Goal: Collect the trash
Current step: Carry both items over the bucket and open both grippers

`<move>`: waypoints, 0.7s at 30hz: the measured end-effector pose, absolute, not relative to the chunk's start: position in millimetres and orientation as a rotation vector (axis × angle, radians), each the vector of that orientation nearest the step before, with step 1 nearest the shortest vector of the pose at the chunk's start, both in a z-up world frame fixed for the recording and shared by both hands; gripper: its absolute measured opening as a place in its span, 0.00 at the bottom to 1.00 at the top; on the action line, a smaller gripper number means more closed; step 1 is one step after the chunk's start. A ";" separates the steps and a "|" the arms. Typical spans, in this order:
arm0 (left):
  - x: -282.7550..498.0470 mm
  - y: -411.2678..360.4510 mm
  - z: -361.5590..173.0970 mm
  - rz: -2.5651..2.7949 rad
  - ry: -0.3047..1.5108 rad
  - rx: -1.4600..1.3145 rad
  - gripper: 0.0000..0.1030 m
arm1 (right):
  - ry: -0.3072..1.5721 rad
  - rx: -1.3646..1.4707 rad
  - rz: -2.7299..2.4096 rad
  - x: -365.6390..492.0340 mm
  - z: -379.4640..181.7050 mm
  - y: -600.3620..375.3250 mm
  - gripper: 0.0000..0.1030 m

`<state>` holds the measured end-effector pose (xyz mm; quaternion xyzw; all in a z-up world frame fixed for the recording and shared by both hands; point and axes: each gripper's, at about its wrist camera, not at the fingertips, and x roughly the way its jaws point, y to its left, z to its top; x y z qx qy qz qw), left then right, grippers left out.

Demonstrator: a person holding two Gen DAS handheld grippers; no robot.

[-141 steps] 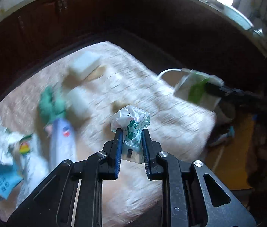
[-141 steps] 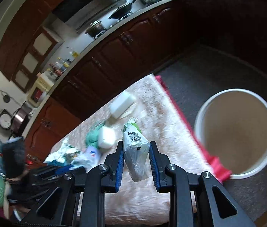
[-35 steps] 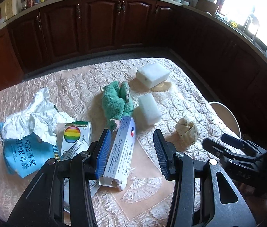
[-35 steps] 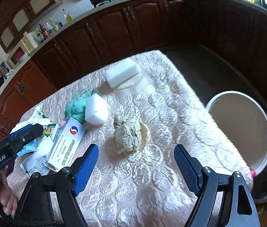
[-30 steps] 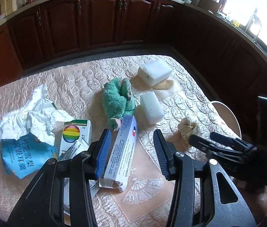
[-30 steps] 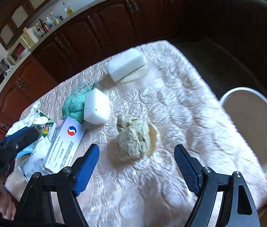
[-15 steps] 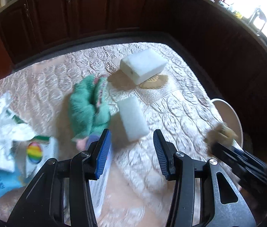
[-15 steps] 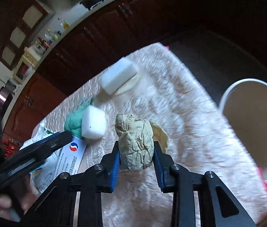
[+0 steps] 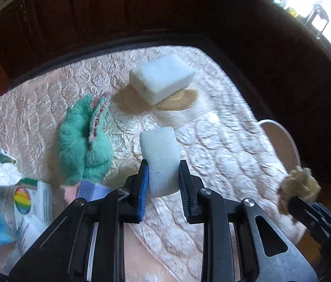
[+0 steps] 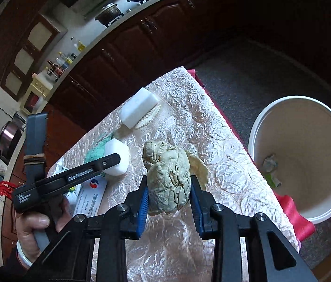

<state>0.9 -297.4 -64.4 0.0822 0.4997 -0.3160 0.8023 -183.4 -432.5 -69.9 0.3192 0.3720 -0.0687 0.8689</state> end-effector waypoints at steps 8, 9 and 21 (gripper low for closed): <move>-47.8 -289.4 -26.8 -0.783 0.985 0.198 0.21 | 0.752 0.645 -0.153 -204.3 -55.5 -424.4 0.30; -53.5 -290.0 -23.2 -0.790 0.973 0.206 0.21 | 0.752 0.643 -0.156 -207.0 -54.2 -423.9 0.30; -90.4 -296.6 -0.6 -0.839 0.916 0.228 0.21 | 0.731 0.611 -0.178 -223.0 -38.5 -417.3 0.30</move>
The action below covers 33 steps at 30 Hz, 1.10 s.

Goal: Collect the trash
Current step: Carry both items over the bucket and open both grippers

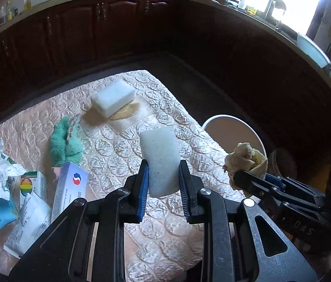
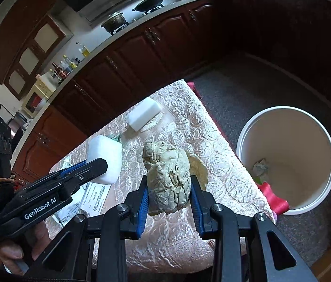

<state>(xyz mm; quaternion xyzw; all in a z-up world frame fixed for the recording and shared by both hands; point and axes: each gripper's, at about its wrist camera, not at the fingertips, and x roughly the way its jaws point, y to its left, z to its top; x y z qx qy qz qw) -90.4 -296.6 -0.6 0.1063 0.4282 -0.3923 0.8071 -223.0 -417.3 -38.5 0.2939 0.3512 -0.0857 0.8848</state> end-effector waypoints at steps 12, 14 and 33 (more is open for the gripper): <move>-99.8 -312.1 -2.3 -0.885 0.933 0.232 0.21 | 0.711 0.620 -0.212 -237.9 -37.3 -428.3 0.30; -102.3 -318.6 -4.2 -0.901 0.940 0.234 0.21 | 0.708 0.624 -0.223 -242.2 -37.4 -432.2 0.30; -119.3 -427.3 -23.5 -1.078 1.028 0.264 0.22 | 0.724 0.706 -0.441 -290.9 -60.4 -524.6 0.30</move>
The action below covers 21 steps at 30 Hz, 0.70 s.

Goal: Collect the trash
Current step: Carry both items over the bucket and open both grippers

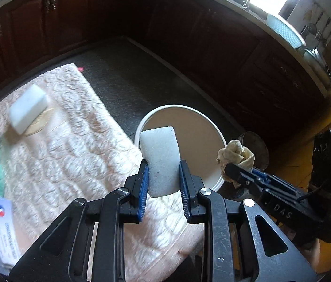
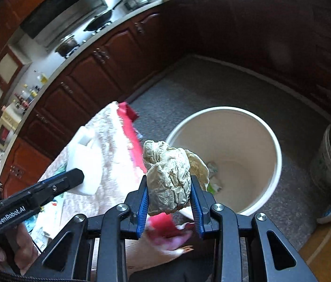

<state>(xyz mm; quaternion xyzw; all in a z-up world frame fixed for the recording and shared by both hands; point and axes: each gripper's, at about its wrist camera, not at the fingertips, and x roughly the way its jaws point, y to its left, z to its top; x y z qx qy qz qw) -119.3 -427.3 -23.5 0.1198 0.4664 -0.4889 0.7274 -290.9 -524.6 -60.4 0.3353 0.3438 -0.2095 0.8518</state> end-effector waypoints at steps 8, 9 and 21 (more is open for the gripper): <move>-125.5 -458.1 -39.2 -1.099 1.056 0.288 0.22 | 0.761 0.740 -0.471 -295.6 -81.7 -543.5 0.30; -126.6 -460.4 -40.6 -1.100 1.056 0.293 0.22 | 0.767 0.745 -0.477 -296.7 -85.0 -545.5 0.30; -134.6 -472.0 -46.5 -1.129 1.057 0.299 0.41 | 0.794 0.747 -0.573 -300.1 -97.4 -564.4 0.59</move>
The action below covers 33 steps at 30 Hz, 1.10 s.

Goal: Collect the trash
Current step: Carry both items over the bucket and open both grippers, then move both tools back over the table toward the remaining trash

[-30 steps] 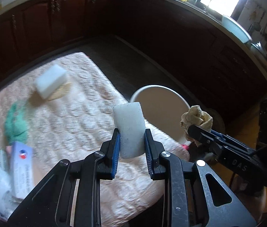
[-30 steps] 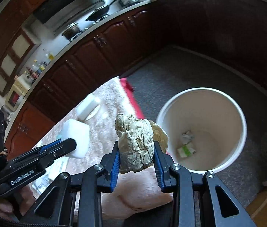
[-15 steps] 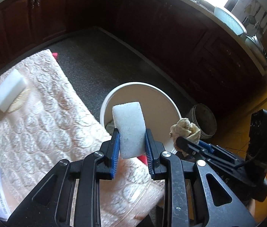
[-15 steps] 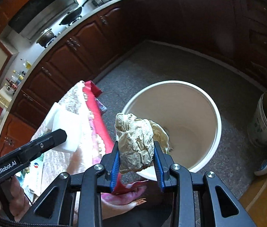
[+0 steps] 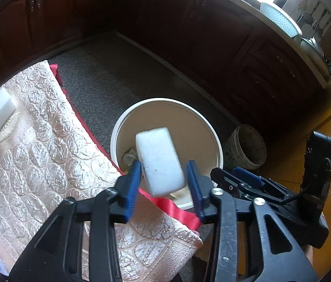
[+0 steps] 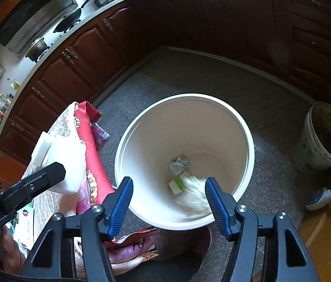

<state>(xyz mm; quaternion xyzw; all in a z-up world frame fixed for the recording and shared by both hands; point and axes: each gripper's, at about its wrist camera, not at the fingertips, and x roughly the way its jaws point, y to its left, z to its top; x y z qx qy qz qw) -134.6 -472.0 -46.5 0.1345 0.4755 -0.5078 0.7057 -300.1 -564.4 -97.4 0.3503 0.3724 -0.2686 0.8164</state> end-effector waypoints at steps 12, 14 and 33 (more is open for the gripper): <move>-124.4 -441.5 -43.6 -1.126 1.073 0.262 0.47 | 0.797 0.764 -0.561 -303.5 -97.7 -555.6 0.60; -122.2 -432.8 -40.4 -1.105 1.060 0.259 0.47 | 0.793 0.757 -0.556 -303.5 -94.0 -553.2 0.60; -84.2 -291.0 -8.2 -0.805 0.904 0.266 0.47 | 0.771 0.604 -0.409 -253.7 -49.0 -476.1 0.67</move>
